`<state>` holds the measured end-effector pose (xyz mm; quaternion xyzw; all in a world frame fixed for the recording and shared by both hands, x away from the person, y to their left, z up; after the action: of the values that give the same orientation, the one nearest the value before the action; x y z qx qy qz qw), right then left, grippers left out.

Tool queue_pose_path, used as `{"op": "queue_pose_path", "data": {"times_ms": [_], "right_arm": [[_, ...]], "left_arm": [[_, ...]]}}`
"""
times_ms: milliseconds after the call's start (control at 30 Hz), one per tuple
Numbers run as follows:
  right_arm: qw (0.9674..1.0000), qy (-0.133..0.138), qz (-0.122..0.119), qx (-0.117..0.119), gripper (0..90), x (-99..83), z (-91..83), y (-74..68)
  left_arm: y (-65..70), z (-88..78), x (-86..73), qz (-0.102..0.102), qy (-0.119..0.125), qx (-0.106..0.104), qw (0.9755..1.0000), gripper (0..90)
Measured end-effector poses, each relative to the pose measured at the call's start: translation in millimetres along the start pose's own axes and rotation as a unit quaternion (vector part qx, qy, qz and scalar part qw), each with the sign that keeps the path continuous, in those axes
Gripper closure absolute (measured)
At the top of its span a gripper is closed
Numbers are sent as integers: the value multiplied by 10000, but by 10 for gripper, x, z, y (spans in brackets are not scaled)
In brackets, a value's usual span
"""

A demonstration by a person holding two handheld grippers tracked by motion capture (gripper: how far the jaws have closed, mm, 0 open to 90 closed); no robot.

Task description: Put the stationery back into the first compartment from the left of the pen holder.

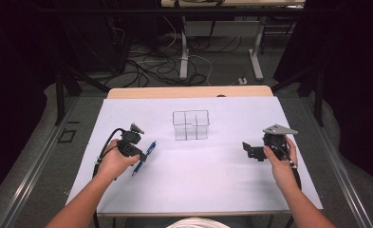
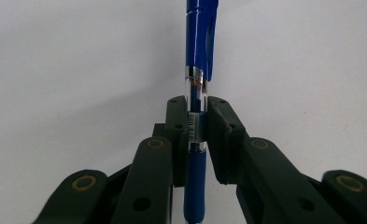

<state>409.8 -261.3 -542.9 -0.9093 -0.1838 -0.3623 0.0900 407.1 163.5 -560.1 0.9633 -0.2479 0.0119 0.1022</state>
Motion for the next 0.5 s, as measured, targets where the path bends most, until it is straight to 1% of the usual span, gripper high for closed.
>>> {"op": "queue_pose_path", "data": {"times_ms": [33,67,100,133,167,200,333,433,467,500], "right_arm": [[10000,3,-1,3,0,1,0,-1],[10000,2,-3,0,0,0,0,0],[10000,9,0,10,0,1,3,-1],[10000,15,-30,-5,0,1,6,5],[10000,15,-27,-2,0,1,5,4],[10000,7,4,4,0,1,1,0],[10000,16,-33,-12,0,1,5,8],[10000,13,-29,-8,0,0,6,7],[10000,11,-30,-8,0,0,7,6],[10000,12,-31,-8,0,0,7,7]], "left_arm": [[10,1,3,-37,72,-23,10000,791],[-2,-6,5,61,95,15,9999,790],[5,-6,7,35,155,-2,9999,791],[-2,-12,7,96,172,33,9998,790],[5,-13,9,72,224,34,9997,790],[-2,-19,9,129,244,77,9996,790],[12,-39,14,271,404,155,9987,791],[19,-71,19,454,545,319,9970,790],[31,-80,24,498,632,366,9961,790],[46,-91,28,581,733,425,9947,790]]}}
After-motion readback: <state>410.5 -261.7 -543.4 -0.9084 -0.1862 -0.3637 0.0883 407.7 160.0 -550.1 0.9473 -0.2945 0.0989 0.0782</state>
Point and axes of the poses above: each handheld gripper's, and its own axes: z roughly forward along the jaws, x roughly out of its top, y roughly to its right, the point moved 6 cm from there along z, roughly forward along the jaws, and after that the axes turned 13 degrees about -y, right-handed, at the moved point
